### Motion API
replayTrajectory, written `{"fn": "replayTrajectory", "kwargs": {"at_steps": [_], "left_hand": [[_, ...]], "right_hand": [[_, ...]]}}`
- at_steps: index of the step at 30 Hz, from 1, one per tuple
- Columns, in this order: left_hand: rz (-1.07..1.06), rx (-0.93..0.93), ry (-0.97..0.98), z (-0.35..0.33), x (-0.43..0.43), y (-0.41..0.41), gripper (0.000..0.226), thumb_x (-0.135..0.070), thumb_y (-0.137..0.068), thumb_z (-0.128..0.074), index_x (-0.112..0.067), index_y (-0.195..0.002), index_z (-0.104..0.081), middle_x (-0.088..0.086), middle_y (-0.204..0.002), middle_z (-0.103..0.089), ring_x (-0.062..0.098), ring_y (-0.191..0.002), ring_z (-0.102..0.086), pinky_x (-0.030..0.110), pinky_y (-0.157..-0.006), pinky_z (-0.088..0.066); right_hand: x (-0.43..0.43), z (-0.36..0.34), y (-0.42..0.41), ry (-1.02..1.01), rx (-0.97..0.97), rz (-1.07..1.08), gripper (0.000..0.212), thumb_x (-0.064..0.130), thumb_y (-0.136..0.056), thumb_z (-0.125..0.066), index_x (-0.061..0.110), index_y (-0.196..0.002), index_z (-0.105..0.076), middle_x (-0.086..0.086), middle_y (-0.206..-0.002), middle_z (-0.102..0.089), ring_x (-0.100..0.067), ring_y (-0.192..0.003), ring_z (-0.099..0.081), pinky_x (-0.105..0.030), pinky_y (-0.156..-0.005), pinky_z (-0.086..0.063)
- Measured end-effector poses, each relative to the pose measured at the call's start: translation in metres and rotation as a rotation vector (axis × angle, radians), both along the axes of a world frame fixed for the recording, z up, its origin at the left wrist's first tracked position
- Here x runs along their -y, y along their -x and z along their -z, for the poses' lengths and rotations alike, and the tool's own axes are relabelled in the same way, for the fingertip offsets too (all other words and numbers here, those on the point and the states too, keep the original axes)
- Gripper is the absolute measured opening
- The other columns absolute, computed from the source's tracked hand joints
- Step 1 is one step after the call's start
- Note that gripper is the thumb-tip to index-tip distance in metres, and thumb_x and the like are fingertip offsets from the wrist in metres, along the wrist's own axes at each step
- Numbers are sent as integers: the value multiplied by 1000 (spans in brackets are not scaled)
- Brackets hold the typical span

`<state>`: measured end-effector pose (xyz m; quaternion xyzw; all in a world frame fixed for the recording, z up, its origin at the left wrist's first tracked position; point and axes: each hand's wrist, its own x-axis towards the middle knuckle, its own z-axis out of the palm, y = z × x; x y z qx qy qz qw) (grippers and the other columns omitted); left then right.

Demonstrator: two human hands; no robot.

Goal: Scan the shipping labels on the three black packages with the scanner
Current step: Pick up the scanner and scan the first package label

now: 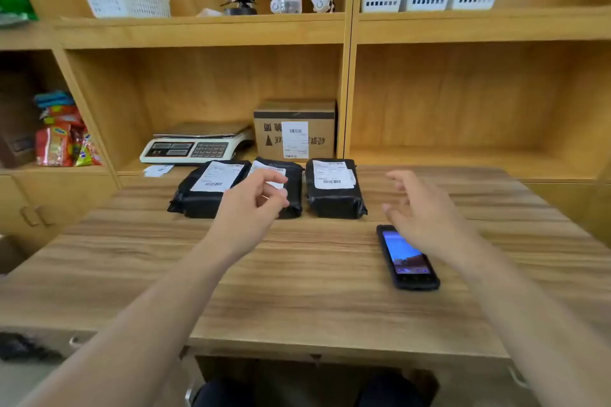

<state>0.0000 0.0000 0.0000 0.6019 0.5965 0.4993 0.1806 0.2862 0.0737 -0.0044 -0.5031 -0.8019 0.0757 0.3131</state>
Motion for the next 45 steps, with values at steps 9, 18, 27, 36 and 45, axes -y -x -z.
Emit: {"fn": "replayTrajectory", "kwargs": {"at_steps": [9,18,27,36,45], "left_hand": [[28,-17,123,40,-19,22,14,-22,-98,-64,-34,-102,-68,-3,-90,-78,12,-80,-71,16,-73,-49],[74,-54,156,67,-38,29,19,-23,-98,-63,-40,-106,-66,-5,-94,-79,16,-82,-72,28,-76,-56],[2,0,164,75,-53,48,15,-22,-98,-67,-35,-103,-73,-28,-94,-75,3,-85,-69,12,-73,-45],[-14,30,75,74,-69,68,23,-13,-98,-66,-34,-100,-72,-11,-96,-80,6,-90,-70,15,-80,-48],[-94,-88,-11,39,-105,125,31,-9,-98,-64,-40,-99,-69,-11,-91,-80,2,-86,-68,23,-71,-52]], "right_hand": [[-12,40,11,353,256,312,87,67,-83,-61,30,-154,-27,-12,-143,-45,-34,-129,-46,-45,-91,-46],[-25,76,15,484,452,455,114,83,-75,-52,29,-160,-1,-14,-147,-47,-36,-134,-42,-45,-94,-44],[-39,83,23,458,444,499,101,70,-82,-52,29,-160,-4,-14,-145,-42,-36,-128,-41,-43,-88,-45],[-48,55,31,385,47,303,91,50,-82,-55,43,-159,-8,4,-159,-32,-26,-137,-39,-40,-92,-37],[-84,18,69,187,-62,69,89,51,-85,-63,45,-158,-11,14,-159,-33,-15,-142,-35,-34,-101,-33]]}}
